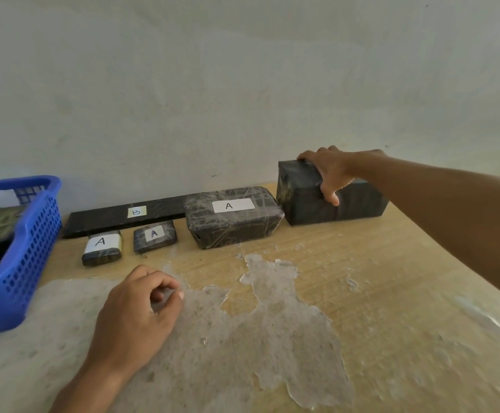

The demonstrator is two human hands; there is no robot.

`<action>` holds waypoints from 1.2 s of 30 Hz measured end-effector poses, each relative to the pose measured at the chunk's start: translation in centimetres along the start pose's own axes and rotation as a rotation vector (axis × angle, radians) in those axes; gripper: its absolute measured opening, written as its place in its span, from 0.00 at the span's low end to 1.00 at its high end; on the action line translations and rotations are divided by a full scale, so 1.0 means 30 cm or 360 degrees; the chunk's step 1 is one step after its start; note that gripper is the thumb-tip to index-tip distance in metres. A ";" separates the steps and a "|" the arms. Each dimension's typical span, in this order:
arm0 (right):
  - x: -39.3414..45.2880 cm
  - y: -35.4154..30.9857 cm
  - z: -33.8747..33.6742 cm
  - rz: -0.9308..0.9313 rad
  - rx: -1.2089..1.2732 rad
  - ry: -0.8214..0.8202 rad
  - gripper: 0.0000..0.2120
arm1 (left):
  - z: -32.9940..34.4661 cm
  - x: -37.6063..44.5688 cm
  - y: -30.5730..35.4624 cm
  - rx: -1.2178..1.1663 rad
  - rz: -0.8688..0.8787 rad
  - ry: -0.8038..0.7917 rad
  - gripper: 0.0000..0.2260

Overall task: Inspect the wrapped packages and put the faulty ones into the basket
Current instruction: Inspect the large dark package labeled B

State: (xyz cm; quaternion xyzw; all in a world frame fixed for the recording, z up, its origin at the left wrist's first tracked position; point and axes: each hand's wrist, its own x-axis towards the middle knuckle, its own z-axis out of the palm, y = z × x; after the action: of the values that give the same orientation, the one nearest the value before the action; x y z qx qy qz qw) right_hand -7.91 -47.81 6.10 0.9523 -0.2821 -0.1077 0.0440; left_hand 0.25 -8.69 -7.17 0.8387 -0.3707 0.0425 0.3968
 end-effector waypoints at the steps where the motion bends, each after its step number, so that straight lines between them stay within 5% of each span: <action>1: -0.022 0.007 -0.002 0.0039 0.0015 0.0087 0.66 | -0.001 -0.001 0.002 -0.0007 -0.0002 0.0003 0.05; 11: -0.439 -0.187 -0.135 -0.0160 -0.0008 0.0862 0.61 | -0.058 -0.010 0.098 -0.0484 -0.0062 0.0068 0.04; 14: -0.552 -0.341 -0.106 -0.0294 -0.0068 0.0943 0.59 | -0.107 0.010 0.184 -0.1032 -0.0199 -0.0091 0.22; 17: -0.642 -0.473 -0.057 -0.0377 -0.0031 0.0972 0.57 | -0.162 0.003 0.255 -0.1460 -0.0335 -0.0312 0.30; 20: -0.695 -0.564 0.000 -0.0442 0.0090 0.1108 0.56 | -0.194 -0.034 0.284 -0.1488 -0.0364 -0.0360 0.34; 25: -0.737 -0.607 0.064 -0.0604 0.0225 0.1166 0.57 | -0.230 -0.097 0.235 -0.1491 -0.0388 -0.0088 0.36; 29: -0.796 -0.560 0.097 -0.0492 0.0866 0.1177 0.54 | -0.294 -0.135 0.158 -0.1635 -0.0387 0.0038 0.36; 32: -0.815 -0.539 0.149 -0.0035 0.1348 0.1305 0.46 | -0.317 -0.185 0.114 -0.1661 -0.0362 0.0071 0.34; 34: -0.826 -0.534 0.186 0.0220 0.1684 0.1124 0.44 | -0.315 -0.222 0.092 -0.1699 -0.0350 0.0089 0.32; 36: -0.832 -0.543 0.212 0.0153 0.2296 0.0792 0.38 | -0.304 -0.256 0.076 -0.1774 -0.0392 0.0115 0.33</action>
State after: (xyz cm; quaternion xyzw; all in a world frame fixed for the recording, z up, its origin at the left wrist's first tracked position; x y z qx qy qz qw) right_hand -21.20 -20.66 2.05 0.7280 -0.3053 0.3230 -0.5220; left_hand -4.75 1.25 -2.31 0.5376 -0.2229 -0.1774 0.7936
